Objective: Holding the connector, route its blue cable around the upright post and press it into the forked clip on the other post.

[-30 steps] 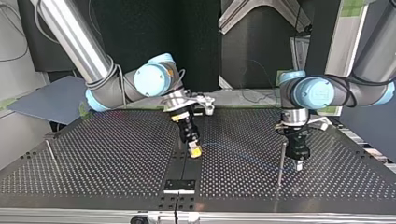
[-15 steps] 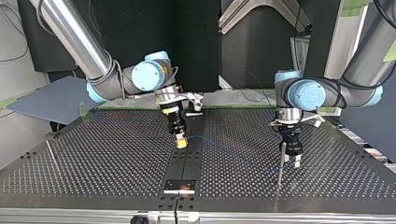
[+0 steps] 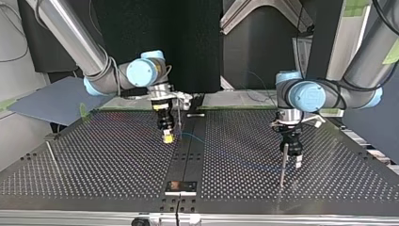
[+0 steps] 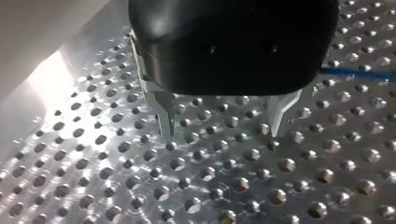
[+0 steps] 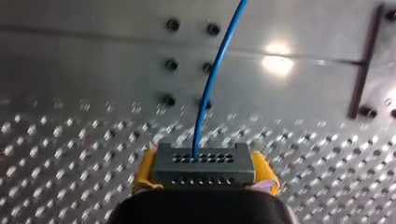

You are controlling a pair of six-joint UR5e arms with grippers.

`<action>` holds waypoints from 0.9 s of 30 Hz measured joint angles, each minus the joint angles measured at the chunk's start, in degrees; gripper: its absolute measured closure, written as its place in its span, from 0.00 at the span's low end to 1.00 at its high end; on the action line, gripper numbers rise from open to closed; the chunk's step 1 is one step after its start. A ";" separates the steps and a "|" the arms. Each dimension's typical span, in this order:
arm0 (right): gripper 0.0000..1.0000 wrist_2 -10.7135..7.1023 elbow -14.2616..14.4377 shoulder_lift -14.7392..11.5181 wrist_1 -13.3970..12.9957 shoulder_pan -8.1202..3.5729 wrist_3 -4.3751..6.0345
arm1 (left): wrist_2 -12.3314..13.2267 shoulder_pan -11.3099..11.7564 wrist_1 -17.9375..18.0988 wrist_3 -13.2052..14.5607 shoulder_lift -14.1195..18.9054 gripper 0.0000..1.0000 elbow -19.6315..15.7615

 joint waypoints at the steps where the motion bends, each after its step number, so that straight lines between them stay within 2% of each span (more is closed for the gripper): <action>1: 1.00 0.49 0.62 0.01 -0.62 -0.24 -0.05 | 0.08 0.00 -0.01 -0.01 -0.05 0.00 0.04; 9: 1.00 3.97 4.41 0.03 -4.41 -2.36 -0.38 | 0.95 0.12 -0.62 -0.62 -0.16 0.00 0.84; 16: 1.00 7.43 8.11 0.16 -8.11 -4.64 0.16 | 1.40 0.04 -2.20 -0.75 -0.21 0.00 1.42; 21: 1.00 8.59 10.36 0.67 -10.35 -5.64 0.20 | 1.64 -0.05 -2.95 -0.78 -0.19 0.00 1.46; 27: 1.00 10.04 12.92 2.82 -12.92 -6.69 0.29 | 1.68 -0.15 -3.35 -0.81 -0.20 0.00 1.46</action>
